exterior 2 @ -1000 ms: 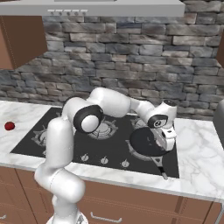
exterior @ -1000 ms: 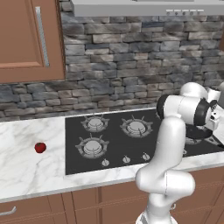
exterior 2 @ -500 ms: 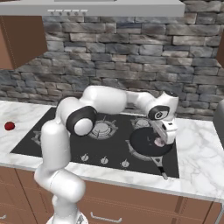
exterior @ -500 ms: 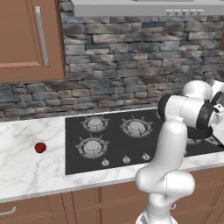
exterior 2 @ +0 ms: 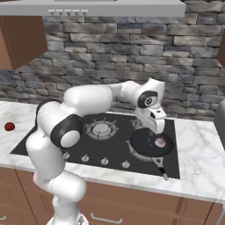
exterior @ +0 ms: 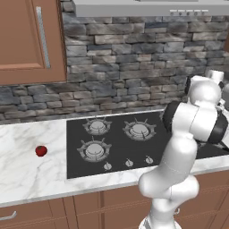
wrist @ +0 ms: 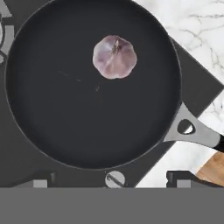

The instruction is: Put the garlic and tomato in the pan. Then turn on the front right burner and set the heat to medium.

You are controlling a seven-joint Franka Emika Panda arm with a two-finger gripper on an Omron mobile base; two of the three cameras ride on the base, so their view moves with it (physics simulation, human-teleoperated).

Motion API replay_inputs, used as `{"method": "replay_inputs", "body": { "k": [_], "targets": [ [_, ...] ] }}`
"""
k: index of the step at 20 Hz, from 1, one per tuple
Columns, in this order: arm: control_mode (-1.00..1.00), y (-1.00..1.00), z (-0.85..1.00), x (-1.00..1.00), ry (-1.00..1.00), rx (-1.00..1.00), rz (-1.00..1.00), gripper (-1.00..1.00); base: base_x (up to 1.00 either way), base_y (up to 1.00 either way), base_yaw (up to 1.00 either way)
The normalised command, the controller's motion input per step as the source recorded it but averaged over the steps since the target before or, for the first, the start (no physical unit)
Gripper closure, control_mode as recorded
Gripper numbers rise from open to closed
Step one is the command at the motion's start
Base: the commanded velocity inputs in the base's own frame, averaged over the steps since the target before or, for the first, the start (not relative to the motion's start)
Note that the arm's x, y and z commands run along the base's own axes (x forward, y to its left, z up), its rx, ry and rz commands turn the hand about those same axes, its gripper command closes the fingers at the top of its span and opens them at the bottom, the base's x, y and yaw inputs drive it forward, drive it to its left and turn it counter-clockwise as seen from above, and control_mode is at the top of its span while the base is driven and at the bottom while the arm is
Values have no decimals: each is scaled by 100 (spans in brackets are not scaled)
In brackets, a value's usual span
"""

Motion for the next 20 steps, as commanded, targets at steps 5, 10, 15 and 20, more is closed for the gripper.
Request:
{"method": "replay_inputs", "body": {
  "k": [5, 10, 15, 20],
  "targets": [
    [-100, 99, 11, -8, 1, -7, 38, -100, 0, 0, 0],
    [-100, 88, 0, -4, 0, -2, 38, -100, 0, 0, 0],
    [-100, 99, 0, -3, 1, -11, 40, -100, 0, 0, 0],
    [-100, 100, 0, 0, 1, -3, 30, -100, 0, 0, 0]
  ]
}}
